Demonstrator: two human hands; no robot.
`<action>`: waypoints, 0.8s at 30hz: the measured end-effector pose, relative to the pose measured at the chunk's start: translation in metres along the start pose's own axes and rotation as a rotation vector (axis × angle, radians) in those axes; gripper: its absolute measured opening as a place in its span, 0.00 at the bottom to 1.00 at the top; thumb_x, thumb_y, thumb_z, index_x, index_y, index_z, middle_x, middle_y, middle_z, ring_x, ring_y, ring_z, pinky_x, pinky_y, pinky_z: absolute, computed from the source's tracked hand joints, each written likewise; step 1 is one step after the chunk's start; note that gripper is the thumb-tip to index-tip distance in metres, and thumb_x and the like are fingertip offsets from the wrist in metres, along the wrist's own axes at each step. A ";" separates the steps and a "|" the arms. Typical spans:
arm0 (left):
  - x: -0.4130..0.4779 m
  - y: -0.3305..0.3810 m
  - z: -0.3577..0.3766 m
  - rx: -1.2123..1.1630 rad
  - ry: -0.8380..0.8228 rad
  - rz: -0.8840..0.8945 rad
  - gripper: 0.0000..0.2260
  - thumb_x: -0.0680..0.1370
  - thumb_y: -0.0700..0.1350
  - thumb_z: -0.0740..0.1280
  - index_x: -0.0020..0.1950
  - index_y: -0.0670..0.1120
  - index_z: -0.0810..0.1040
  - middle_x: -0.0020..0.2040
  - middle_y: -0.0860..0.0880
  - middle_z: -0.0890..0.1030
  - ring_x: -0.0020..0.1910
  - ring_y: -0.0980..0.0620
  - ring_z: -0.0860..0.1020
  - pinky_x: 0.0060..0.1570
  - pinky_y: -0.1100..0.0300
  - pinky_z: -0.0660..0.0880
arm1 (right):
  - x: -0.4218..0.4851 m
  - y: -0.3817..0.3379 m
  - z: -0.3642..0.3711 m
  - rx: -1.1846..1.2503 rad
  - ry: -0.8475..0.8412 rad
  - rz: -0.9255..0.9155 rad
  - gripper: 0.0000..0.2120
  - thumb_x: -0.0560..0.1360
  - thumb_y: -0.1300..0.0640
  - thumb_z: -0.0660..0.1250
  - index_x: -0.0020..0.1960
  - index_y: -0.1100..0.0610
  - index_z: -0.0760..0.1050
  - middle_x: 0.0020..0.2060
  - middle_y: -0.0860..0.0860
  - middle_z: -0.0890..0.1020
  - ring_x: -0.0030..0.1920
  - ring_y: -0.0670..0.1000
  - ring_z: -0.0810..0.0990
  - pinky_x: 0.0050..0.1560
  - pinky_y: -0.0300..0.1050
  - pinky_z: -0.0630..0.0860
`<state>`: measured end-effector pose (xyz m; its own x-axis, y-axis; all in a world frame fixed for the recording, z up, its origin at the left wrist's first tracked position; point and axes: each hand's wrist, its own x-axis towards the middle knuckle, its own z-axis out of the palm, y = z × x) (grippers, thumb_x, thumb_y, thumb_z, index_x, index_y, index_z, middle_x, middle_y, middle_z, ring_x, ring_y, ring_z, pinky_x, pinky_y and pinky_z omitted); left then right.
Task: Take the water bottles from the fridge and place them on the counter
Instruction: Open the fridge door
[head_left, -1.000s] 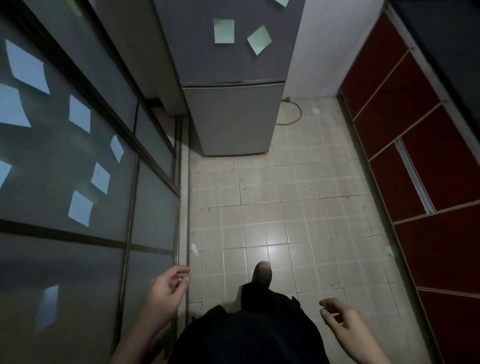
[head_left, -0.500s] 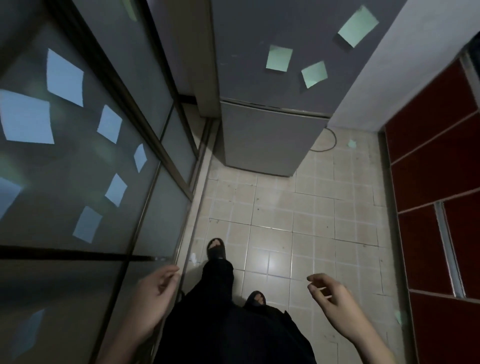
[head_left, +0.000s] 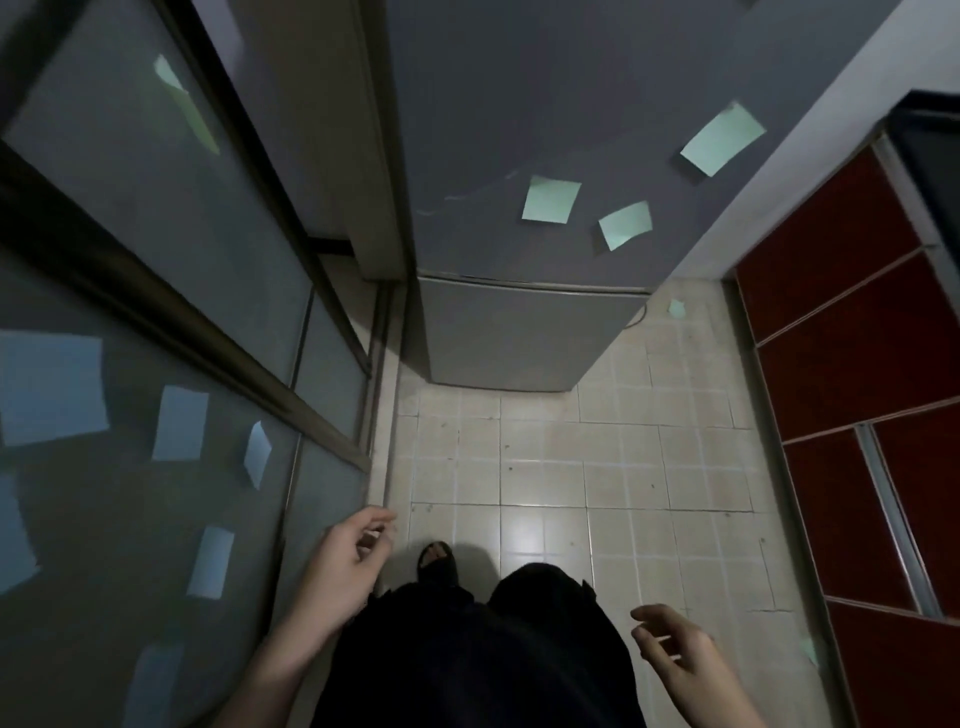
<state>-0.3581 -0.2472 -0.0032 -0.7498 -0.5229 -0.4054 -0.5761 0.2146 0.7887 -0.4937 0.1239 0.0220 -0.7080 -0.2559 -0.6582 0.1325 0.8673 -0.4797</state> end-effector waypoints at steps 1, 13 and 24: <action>0.013 0.006 -0.003 0.014 -0.023 0.022 0.09 0.79 0.39 0.69 0.49 0.54 0.81 0.45 0.54 0.86 0.45 0.56 0.83 0.46 0.65 0.77 | 0.001 -0.001 0.001 0.015 0.005 0.029 0.05 0.77 0.61 0.70 0.50 0.53 0.81 0.39 0.50 0.85 0.39 0.50 0.86 0.38 0.30 0.75; 0.151 0.075 -0.013 0.113 -0.085 0.138 0.09 0.78 0.42 0.69 0.48 0.58 0.81 0.43 0.59 0.86 0.42 0.58 0.84 0.42 0.65 0.78 | 0.093 -0.047 -0.037 0.076 0.018 0.090 0.06 0.76 0.60 0.70 0.48 0.49 0.81 0.39 0.50 0.85 0.40 0.53 0.86 0.47 0.46 0.79; 0.224 0.099 -0.043 0.110 0.101 0.018 0.06 0.77 0.36 0.70 0.49 0.45 0.83 0.41 0.48 0.86 0.41 0.53 0.84 0.46 0.57 0.79 | 0.233 -0.155 -0.117 0.040 -0.002 -0.174 0.10 0.79 0.54 0.67 0.50 0.37 0.76 0.43 0.44 0.85 0.43 0.38 0.83 0.40 0.32 0.76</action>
<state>-0.5690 -0.3784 0.0037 -0.7273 -0.5969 -0.3388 -0.5991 0.3112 0.7377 -0.7609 -0.0200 0.0107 -0.7211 -0.4018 -0.5644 0.0352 0.7923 -0.6091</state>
